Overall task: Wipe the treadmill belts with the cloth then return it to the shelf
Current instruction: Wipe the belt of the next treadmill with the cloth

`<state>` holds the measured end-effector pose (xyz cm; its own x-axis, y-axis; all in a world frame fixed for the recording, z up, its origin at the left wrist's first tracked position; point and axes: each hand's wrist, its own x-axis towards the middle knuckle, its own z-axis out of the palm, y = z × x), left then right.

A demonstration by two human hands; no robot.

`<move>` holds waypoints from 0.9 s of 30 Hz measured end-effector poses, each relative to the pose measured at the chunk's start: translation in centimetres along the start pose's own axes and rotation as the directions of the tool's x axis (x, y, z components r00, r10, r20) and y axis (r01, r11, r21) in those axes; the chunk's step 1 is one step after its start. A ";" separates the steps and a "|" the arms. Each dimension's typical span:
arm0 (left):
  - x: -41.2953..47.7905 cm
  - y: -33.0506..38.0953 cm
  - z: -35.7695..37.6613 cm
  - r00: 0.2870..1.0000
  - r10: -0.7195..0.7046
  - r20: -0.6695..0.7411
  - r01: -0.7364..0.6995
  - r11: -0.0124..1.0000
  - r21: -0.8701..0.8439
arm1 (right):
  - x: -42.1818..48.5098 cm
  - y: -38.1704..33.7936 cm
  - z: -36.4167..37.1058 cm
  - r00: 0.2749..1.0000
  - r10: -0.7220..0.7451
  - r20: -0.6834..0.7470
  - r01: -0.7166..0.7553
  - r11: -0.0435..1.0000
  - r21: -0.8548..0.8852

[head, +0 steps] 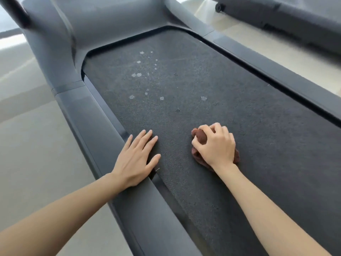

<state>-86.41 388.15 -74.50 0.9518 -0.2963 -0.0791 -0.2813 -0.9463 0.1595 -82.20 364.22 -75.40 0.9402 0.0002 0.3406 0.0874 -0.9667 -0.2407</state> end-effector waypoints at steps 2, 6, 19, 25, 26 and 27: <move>2.1 -1.1 -0.6 0.999 0.050 0.007 -0.050 0.999 0.020 | 4.2 0.9 1.2 0.995 0.099 0.004 -0.099 0.994 -0.049; 6.0 -3.7 -1.7 0.952 0.300 0.054 -0.303 0.950 0.075 | 8.7 1.9 2.7 0.969 0.244 -0.038 -0.247 0.964 -0.102; 10.4 -6.1 -1.1 0.643 0.748 0.163 -0.752 0.657 -0.052 | -2.9 -0.3 -0.5 0.907 0.390 -0.160 -0.410 0.904 -0.119; 10.5 -6.3 -0.6 0.639 0.754 0.156 -0.756 0.652 -0.059 | 4.1 4.2 0.0 0.699 0.688 -0.194 -0.715 0.683 -0.153; 10.5 -6.4 -0.5 0.641 0.752 0.154 -0.755 0.654 -0.053 | 5.2 4.0 0.4 0.702 0.689 -0.178 -0.712 0.684 -0.160; 10.6 -6.4 -0.5 0.643 0.750 0.156 -0.754 0.655 -0.043 | 6.2 3.3 0.9 0.715 0.680 -0.163 -0.699 0.697 -0.161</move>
<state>-74.47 391.10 -75.89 0.3820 -0.9203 -0.0843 -0.8969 -0.3912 0.2062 -75.77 361.27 -74.84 0.6779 -0.6990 0.2278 -0.6495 -0.7146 -0.2599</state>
